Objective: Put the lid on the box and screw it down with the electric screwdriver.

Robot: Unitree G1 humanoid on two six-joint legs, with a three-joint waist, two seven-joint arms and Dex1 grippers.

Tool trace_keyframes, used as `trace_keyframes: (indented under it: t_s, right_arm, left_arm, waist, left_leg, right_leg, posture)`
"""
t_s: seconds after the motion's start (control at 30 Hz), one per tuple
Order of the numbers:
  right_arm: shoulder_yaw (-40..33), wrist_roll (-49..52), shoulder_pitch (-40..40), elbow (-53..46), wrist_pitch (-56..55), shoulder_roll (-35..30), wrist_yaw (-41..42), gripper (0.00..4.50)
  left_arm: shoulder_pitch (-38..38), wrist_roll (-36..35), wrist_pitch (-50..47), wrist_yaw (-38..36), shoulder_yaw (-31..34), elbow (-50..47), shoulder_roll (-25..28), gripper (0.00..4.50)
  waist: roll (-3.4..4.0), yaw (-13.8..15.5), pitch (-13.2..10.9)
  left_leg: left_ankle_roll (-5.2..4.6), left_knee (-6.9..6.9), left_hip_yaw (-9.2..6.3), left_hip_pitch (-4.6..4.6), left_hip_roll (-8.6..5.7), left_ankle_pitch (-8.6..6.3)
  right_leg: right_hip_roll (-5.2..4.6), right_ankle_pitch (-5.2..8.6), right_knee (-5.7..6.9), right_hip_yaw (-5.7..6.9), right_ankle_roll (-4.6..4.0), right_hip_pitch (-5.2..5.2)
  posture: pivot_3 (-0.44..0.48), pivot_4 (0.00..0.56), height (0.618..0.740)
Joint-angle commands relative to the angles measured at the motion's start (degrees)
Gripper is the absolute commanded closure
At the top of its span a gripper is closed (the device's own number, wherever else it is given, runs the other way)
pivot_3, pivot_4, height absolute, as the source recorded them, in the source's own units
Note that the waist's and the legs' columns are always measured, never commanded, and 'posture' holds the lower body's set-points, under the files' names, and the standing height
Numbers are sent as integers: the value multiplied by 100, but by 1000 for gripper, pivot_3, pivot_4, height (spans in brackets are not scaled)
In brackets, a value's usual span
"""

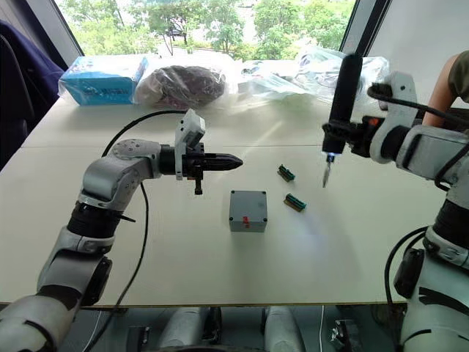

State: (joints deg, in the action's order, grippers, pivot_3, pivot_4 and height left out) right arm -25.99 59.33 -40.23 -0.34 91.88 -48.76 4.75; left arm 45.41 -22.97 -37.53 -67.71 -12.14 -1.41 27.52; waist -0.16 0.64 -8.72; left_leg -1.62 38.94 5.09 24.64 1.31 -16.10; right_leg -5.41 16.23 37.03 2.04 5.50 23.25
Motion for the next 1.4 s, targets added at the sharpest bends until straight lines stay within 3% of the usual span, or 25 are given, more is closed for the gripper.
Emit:
trace_keyframes:
  t_s: [0.03, 0.4, 0.7, 0.73, 0.93, 1.4]
  right_arm:
    - [241, 730, 356, 761, 62, -707, 155, 2668]
    - [1247, 1200, 521, 1795, 62, -1151, -36, 2668]
    - [1469, 514, 190, 2286, 62, -948, -209, 2668]
    - [1516, 451, 171, 2264, 62, -938, -211, 1870]
    - [1630, 180, 185, 2173, 62, -896, -89, 18]
    - [1089, 269, 116, 1229, 62, -1024, 307, 18]
  left_arm:
    - [-66, 271, 556, -618, -470, -614, 462, 4500]
    - [-511, 444, 731, -355, -746, -1070, 485, 4500]
    - [-596, 452, 583, -107, -688, -1199, 464, 4500]
    - [-591, 455, 593, -110, -684, -1185, 470, 4500]
    - [-538, 507, 667, -53, -652, -1030, 477, 4500]
    - [-281, 469, 837, 15, -254, -295, 523, 4500]
  waist:
    - [2, 2, -1]
    - [11, -38, -7]
    - [11, 3, -8]
    - [11, 0, -8]
    - [11, 2, -8]
    - [11, 2, -8]
  left_leg:
    - [0, 0, 0, 0, -1, 0]
    - [-9, 2, 6, -1, 4, -5]
    - [-9, 7, 6, 2, 2, -4]
    - [-9, 7, 6, 2, 2, -4]
    - [-9, 7, 5, 2, 6, -4]
    - [-9, 8, 3, 2, 9, -4]
  right_leg:
    - [0, 0, 0, 0, 0, 0]
    - [12, 1, -1, -16, 3, 6]
    - [14, 1, -1, -20, 3, 6]
    - [14, 1, -1, -20, 3, 6]
    - [21, 0, -1, -21, 3, 6]
    - [24, 0, 0, -21, 4, 6]
  posture:
    - [0, 150, 740]
    - [0, 150, 740]
    - [0, 150, 740]
    - [0, 150, 740]
    - [0, 150, 740]
    - [0, 150, 740]
